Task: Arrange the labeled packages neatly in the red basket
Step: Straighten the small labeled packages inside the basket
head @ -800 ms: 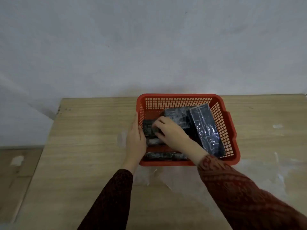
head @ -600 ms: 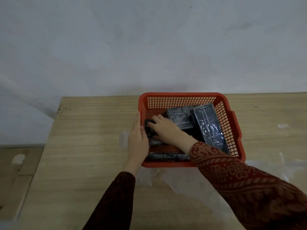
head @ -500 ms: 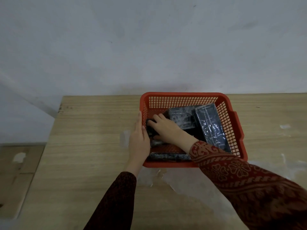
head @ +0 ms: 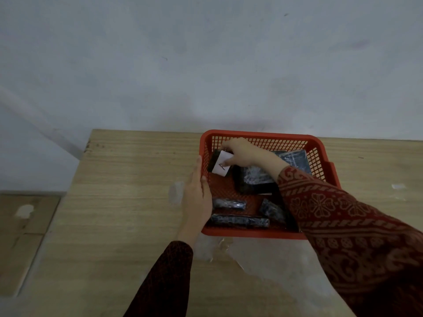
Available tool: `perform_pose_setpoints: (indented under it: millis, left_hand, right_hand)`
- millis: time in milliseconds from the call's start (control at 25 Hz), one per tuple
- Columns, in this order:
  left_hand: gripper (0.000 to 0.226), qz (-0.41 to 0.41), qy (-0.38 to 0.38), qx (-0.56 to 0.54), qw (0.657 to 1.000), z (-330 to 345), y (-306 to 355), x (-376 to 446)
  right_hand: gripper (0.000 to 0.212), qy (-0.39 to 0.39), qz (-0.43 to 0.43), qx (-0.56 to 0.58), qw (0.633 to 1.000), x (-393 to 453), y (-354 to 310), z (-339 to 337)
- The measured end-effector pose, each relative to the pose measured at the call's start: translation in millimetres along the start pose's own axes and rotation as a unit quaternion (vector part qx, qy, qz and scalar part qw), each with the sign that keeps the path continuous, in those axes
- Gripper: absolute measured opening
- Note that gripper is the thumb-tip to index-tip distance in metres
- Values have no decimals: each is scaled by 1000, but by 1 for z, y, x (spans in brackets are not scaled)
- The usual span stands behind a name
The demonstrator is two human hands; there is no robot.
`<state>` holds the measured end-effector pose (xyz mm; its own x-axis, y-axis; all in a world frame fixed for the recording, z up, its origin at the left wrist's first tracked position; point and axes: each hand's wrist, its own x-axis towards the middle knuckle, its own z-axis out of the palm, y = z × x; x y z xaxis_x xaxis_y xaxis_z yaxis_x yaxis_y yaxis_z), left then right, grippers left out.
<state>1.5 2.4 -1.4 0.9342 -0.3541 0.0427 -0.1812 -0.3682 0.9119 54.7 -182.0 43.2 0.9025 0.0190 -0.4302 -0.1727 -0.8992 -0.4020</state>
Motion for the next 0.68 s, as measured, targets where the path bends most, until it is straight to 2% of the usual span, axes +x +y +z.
perform_pose_setpoints:
  millis: [80,280,400,560,680]
  left_hand:
    - [50,1,-5,-8,1000,0,1,-1]
    - [50,-1,-4,-7,1000,0,1,0]
    - [50,-2,-1,-5,1000,0,0,0]
    - [50,-11,4,12,1000,1,-4,1]
    - [50,-8,1,12,1000,1,-3,1]
  right_hand:
    - [49,-13,1,18,1000,6,5,-4]
    - [48,2,5,11,1000,13,7,-4]
    - [58,16,-6,-33,999,12,3,1]
    - [50,47,4,-28,999,12,10,5]
    - [45,13,-20,1,1000,13,16,-3]
